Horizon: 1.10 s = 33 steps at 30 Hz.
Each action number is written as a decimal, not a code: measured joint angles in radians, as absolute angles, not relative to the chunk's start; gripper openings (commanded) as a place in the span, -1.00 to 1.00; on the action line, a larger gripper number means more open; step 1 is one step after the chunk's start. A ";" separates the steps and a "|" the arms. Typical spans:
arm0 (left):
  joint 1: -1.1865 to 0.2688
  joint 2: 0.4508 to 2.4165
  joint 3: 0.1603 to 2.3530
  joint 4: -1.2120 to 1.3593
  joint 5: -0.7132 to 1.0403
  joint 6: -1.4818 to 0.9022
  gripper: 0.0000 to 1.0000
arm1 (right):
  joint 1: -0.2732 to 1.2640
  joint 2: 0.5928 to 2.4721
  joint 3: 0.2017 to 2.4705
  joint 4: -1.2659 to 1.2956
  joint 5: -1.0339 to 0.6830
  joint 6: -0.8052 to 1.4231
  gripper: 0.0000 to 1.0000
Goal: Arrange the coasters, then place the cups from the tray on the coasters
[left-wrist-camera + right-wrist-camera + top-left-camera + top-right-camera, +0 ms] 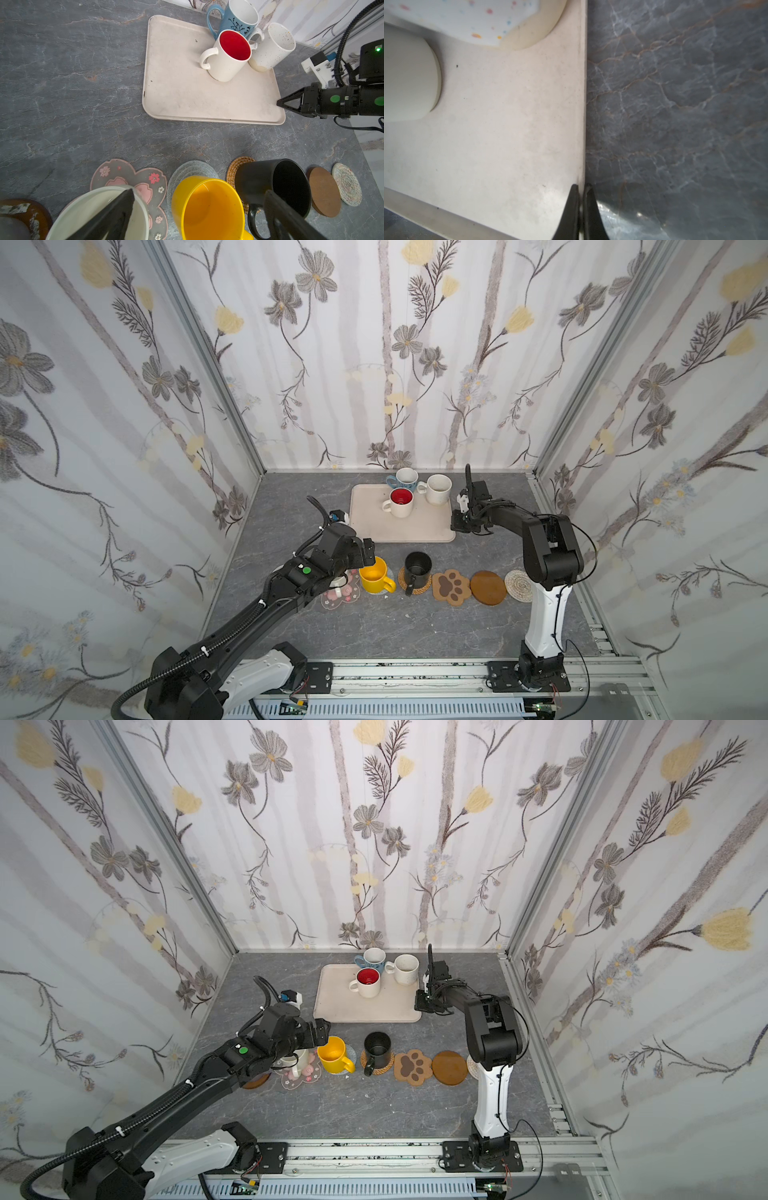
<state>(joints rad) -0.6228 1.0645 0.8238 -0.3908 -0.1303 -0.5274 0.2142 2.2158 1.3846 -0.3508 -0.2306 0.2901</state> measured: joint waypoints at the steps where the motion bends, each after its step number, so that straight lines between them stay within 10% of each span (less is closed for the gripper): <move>1: -0.623 1.064 0.824 -0.391 -0.129 -0.527 1.00 | 0.215 2.201 1.367 -0.350 -0.227 0.295 -0.98; 13: -0.623 1.044 0.813 -0.391 -0.128 -0.531 1.00 | 0.213 2.089 1.212 -0.319 -0.210 0.313 -0.95; 20: -0.623 1.042 0.809 -0.390 -0.128 -0.534 1.00 | 0.212 2.068 1.182 -0.310 -0.211 0.321 -0.44; 33: -0.623 1.058 0.808 -0.390 -0.129 -0.546 1.00 | 0.207 1.993 1.177 -0.309 -0.221 0.321 -0.14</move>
